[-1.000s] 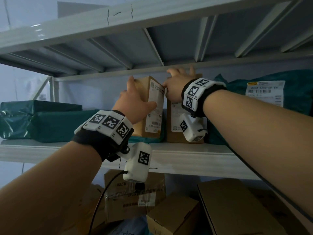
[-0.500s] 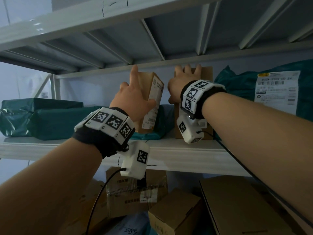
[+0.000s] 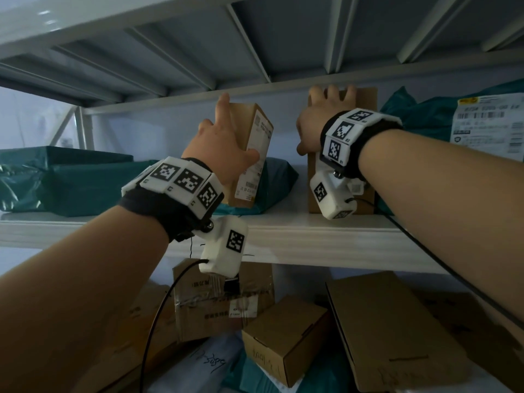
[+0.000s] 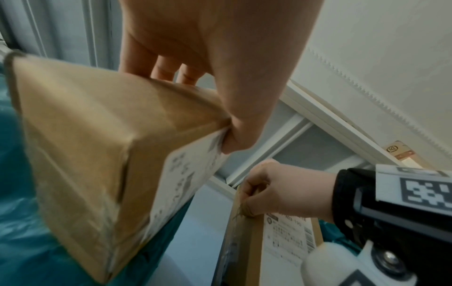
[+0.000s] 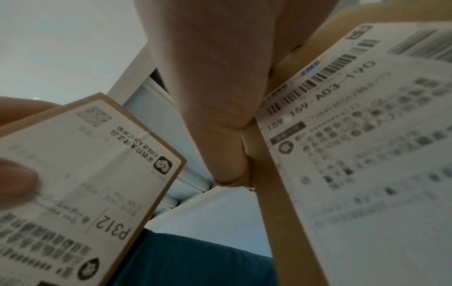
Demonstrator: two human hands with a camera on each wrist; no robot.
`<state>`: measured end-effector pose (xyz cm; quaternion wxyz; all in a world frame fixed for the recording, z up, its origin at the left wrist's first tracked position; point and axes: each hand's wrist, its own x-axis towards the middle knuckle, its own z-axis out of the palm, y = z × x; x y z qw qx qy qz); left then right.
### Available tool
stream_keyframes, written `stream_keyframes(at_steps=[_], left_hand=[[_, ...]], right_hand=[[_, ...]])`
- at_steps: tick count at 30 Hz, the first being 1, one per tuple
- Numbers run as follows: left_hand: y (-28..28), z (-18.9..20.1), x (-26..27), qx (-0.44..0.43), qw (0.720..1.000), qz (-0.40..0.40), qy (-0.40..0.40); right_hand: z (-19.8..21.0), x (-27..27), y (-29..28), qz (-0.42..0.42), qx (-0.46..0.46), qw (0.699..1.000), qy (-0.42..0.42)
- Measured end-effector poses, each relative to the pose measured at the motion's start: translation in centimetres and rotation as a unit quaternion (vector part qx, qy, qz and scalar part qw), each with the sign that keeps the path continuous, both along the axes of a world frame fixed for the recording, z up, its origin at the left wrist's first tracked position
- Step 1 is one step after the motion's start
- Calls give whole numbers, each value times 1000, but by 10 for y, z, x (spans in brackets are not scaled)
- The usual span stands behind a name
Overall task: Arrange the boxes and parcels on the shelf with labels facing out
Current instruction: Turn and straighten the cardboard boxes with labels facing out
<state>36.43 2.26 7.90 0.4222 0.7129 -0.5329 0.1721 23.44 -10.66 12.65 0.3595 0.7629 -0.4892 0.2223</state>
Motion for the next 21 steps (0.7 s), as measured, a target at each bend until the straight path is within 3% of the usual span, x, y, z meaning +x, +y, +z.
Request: stream_keyframes(at_steps=[9, 13, 17, 21], left_hand=[[6, 10, -7, -46, 998, -49, 6], [2, 10, -6, -55, 997, -61, 9], [-3, 10, -2, -63, 995, -75, 32], [-5, 12, 0, -89, 990, -93, 50]], right_hand=[[-1, -13, 4, -23, 7, 999, -24], [-2, -13, 11, 6, 35, 998, -44], [-7, -17, 19, 101, 38, 988, -110], [-2, -17, 32, 249, 27, 949, -193]])
